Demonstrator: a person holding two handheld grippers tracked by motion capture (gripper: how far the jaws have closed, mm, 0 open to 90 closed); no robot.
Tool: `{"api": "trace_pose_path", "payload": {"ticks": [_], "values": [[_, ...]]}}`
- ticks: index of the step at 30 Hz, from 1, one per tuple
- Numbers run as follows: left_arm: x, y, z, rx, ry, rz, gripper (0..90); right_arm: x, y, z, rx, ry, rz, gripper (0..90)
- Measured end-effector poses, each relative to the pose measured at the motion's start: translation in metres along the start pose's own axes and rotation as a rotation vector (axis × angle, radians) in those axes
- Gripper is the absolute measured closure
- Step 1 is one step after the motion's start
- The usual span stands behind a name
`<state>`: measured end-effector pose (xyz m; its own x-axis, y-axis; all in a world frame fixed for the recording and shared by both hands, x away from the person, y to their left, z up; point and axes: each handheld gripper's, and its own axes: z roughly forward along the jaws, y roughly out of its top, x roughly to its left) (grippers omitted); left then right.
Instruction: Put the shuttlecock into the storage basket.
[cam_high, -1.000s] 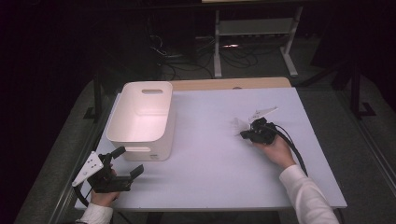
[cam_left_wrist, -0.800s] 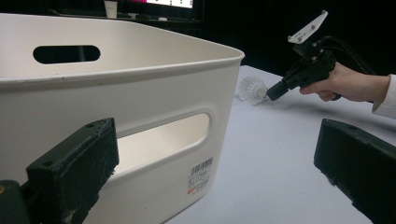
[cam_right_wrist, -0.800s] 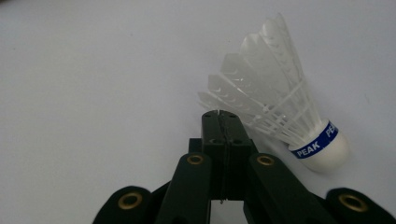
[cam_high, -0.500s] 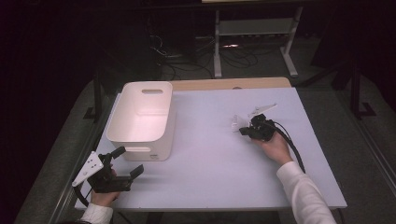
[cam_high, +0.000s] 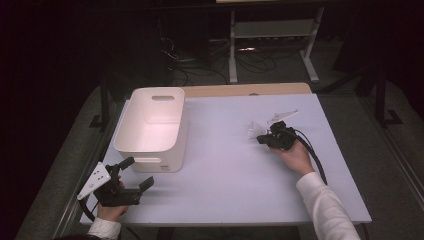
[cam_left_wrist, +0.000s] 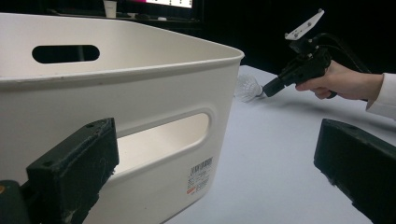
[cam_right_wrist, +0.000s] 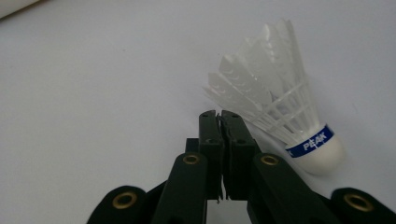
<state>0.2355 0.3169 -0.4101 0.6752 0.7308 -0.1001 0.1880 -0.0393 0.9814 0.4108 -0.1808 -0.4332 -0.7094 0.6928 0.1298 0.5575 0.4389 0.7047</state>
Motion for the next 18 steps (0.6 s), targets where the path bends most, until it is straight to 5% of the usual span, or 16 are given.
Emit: {"api": "trace_pose_path", "payload": {"ticks": [12,18], "values": [[0.0,0.0,0.0,0.001,0.0,0.001,0.0,-0.007,0.001,-0.017,-0.023,-0.014,0.021,79.3],[0.0,0.0,0.0,0.001,0.0,-0.001,0.0,-0.013,0.003,-0.026,-0.012,-0.022,0.036,62.8]]}}
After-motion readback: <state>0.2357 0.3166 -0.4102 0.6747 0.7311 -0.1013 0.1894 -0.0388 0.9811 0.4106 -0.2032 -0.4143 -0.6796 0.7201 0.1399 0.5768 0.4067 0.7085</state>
